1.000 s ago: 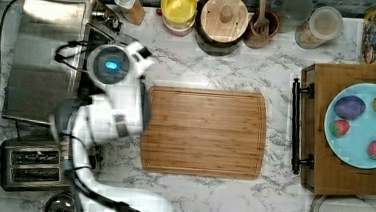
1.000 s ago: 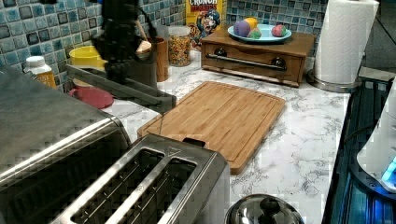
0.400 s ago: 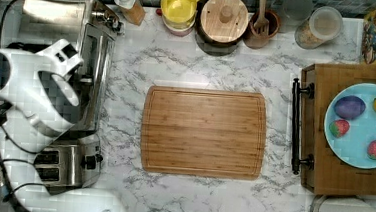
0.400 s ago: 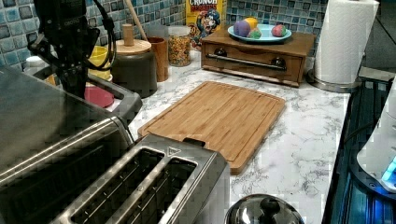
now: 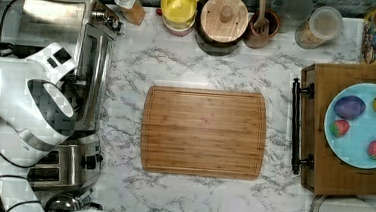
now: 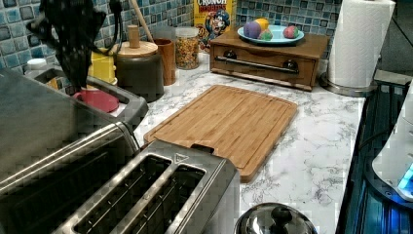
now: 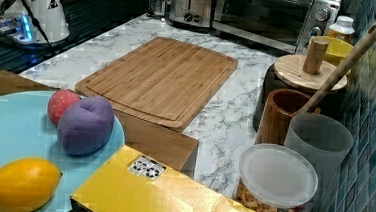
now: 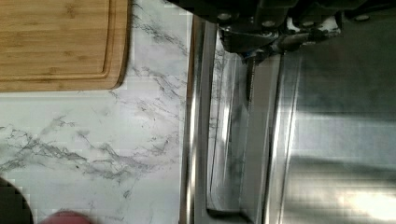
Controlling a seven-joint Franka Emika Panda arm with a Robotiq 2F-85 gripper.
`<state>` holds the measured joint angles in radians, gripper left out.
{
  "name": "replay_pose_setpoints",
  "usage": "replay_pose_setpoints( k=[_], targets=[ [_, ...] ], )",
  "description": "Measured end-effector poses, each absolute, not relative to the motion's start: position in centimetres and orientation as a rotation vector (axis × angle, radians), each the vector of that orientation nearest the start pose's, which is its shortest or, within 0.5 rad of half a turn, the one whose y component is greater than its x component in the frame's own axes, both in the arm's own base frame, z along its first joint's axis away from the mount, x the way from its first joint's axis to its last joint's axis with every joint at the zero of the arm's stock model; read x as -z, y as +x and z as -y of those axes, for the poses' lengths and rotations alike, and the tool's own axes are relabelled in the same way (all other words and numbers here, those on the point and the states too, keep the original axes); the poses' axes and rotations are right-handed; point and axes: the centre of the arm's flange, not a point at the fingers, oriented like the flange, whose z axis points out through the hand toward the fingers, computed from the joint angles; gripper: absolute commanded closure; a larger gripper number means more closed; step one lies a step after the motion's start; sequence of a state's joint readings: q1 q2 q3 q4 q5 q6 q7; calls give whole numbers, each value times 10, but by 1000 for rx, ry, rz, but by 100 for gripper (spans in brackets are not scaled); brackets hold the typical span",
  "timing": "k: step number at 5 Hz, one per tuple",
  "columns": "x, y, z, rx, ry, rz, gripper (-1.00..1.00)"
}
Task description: Close the oven.
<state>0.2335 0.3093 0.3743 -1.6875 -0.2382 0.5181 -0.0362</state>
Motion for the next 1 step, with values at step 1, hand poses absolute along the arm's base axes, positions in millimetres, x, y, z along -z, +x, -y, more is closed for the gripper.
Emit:
replay_pose_setpoints(
  k=[1],
  targets=[
    [-479, 550, -344, 106, -3132, -75, 100]
  ],
)
